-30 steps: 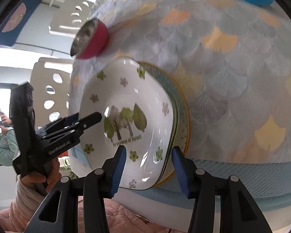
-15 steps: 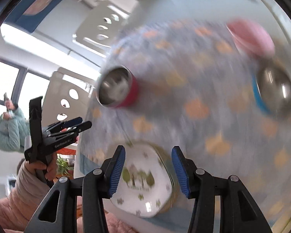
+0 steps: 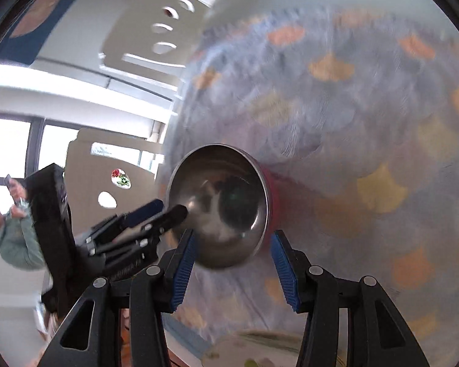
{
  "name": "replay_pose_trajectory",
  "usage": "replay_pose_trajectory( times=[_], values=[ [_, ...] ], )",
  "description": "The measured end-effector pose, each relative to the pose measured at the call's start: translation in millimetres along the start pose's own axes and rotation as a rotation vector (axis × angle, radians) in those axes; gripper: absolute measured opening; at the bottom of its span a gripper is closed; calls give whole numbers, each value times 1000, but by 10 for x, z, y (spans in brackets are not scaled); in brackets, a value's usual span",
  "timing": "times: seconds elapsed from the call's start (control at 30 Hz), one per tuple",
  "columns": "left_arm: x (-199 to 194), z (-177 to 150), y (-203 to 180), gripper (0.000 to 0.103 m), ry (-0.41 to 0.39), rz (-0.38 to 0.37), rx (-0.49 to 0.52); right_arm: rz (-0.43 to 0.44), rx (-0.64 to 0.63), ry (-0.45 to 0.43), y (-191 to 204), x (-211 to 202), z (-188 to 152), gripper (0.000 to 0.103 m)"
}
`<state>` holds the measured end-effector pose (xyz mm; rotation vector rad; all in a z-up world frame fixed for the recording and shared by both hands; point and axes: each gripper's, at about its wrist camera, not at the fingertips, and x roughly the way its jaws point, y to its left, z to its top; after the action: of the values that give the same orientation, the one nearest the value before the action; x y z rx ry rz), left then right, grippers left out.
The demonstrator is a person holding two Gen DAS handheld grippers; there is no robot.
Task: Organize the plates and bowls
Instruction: 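Reach the right gripper to the red steel bowl and grasp its rim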
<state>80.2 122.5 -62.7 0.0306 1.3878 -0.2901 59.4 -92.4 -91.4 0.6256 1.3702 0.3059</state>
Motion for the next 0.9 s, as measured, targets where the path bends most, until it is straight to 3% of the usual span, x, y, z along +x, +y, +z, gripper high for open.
replay_pose_trajectory(
  times=[0.2,0.33,0.43,0.5,0.57,0.9],
  values=[
    [185,38,-7,44,11,-37,-30,-10,55,10,-113,307,144,50],
    [238,65,-36,30,2,-30,-24,-4,74,0,-195,347,172,48],
    [258,55,-62,16,-3,-50,-25,-20,52,4,-203,379,167,35],
    [255,59,-99,16,-18,-31,-23,-46,42,4,-198,389,160,27],
    [247,59,-109,15,-16,-28,-22,-54,34,2,-197,395,150,25],
    [114,-2,-282,16,-19,-22,1,-60,21,-4,-205,205,64,25]
  ],
)
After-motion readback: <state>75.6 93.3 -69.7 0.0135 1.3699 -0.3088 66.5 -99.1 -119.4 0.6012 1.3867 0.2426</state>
